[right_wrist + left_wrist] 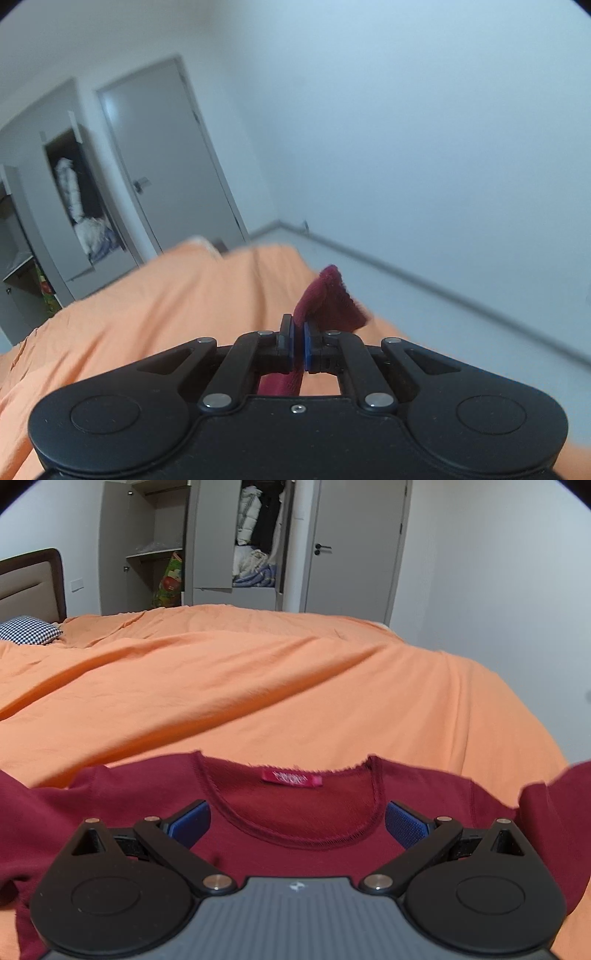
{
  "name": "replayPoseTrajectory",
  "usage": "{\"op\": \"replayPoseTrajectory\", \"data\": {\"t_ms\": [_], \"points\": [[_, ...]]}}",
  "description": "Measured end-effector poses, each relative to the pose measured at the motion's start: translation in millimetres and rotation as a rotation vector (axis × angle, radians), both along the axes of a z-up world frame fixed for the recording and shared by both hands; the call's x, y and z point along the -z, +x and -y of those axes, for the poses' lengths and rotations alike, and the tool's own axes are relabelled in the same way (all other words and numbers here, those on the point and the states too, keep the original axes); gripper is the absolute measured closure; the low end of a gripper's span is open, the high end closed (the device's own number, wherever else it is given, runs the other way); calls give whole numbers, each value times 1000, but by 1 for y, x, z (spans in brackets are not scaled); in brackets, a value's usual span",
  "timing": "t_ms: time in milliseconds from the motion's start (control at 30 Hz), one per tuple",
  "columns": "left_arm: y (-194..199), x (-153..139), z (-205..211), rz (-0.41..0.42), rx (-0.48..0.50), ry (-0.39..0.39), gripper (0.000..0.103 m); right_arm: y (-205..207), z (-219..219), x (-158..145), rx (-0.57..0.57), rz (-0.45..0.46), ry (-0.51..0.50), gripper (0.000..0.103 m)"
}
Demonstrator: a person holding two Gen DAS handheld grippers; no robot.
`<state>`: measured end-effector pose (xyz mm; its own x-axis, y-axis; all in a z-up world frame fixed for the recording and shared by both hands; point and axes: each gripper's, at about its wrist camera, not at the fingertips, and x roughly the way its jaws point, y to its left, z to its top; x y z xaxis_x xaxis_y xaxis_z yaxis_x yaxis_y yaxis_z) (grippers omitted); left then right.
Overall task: Fold small clothes
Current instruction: 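Lift the sleeve and lay it across the shirt body, open right gripper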
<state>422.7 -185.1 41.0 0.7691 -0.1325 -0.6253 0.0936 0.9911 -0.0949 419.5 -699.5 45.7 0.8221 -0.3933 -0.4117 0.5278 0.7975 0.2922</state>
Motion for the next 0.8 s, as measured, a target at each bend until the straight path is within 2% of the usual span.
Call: {"op": "replayPoseTrajectory", "data": {"t_ms": [133,267,433,633,733,800], "points": [[-3,-10,-13,13,-10,-16,0,-16,-34,-46,-57,82,-108,99],[-8,-22,-30,29,-30,-45,0,-24,-84,-86,-161,166,-208,99],[-16,-40,-61,68,-76,-71,0,-22,-158,-121,-339,261,-261,99],[-28,-60,-111,108,-165,-101,0,-15,-257,-133,-557,301,-278,99],[-33,-64,-138,118,-217,-112,0,-9,-310,-125,-672,292,-251,99],[-34,-66,-155,118,-253,-116,0,-3,-345,-112,-735,268,-271,99]]}}
